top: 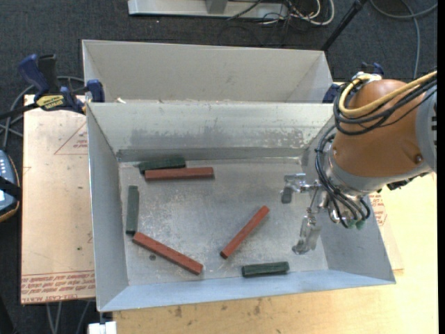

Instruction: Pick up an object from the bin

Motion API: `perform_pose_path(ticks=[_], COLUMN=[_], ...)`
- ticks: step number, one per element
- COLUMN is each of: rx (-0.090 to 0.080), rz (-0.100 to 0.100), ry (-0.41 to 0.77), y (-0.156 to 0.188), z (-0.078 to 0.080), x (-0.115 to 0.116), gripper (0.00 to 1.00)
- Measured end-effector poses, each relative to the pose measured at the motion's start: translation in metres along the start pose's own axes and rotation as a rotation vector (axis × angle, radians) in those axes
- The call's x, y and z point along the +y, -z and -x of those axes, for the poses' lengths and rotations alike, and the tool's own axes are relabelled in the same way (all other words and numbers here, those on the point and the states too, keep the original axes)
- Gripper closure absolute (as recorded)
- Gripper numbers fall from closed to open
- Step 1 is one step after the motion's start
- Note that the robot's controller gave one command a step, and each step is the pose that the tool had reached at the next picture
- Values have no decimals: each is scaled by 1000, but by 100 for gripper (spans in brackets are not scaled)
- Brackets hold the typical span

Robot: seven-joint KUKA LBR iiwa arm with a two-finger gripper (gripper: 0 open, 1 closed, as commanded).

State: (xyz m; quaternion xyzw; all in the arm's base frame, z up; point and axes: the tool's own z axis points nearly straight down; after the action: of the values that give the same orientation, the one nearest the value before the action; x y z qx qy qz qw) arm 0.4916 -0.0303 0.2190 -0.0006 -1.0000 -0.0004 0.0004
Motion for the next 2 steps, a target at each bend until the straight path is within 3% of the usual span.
perform_pose_path(ticks=[1, 2], rx=[3, -1], rz=[2, 0], ry=[300, 299], y=[-142, -140], z=[49, 49], x=[44, 44], gripper=[0, 100])
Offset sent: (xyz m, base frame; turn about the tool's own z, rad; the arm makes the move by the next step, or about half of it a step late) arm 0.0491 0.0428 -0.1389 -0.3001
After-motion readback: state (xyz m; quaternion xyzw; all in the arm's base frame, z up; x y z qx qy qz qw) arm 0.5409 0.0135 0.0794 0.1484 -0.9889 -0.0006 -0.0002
